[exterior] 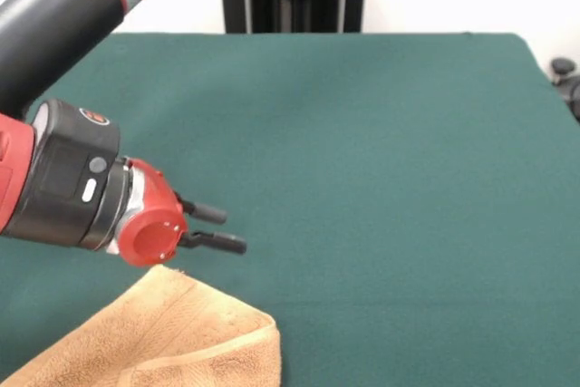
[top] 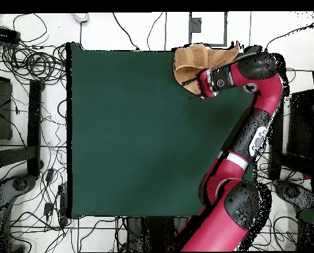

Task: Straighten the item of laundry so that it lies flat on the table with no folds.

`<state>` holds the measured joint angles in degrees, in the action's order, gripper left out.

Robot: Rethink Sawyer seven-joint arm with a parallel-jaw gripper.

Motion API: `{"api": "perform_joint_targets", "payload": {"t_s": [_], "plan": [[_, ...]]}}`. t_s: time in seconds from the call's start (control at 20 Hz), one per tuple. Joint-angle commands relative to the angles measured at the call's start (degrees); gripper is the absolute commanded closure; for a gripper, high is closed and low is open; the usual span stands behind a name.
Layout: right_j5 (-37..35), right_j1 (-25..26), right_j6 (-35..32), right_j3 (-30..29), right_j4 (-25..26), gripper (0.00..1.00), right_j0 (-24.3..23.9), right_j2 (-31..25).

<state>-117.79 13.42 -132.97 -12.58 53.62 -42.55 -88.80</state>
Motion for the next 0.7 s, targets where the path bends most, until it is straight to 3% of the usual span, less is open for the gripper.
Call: {"api": "perform_joint_targets", "payload": {"t_s": [0.05, 0.3, 0.4, 0.45, 0.6, 0.7], "plan": [[-7.26, 2.87, -16.22, 1.48, 3.1, 0.0, 0.3, -3.96], [-7.43, 2.87, -15.65, 1.65, 3.72, 0.0, 0.27, -4.41], [-4.73, 2.32, -11.27, 1.57, 5.77, 0.0, 0.06, -3.2], [-0.09, 1.21, -5.06, 1.39, 8.7, 0.0, 0.01, -1.13], [10.08, -1.78, 3.62, 0.33, 13.01, 0.0, 0.33, 3.27], [16.18, -3.28, 5.72, -0.76, 14.39, 0.0, 0.56, 5.47]]}}
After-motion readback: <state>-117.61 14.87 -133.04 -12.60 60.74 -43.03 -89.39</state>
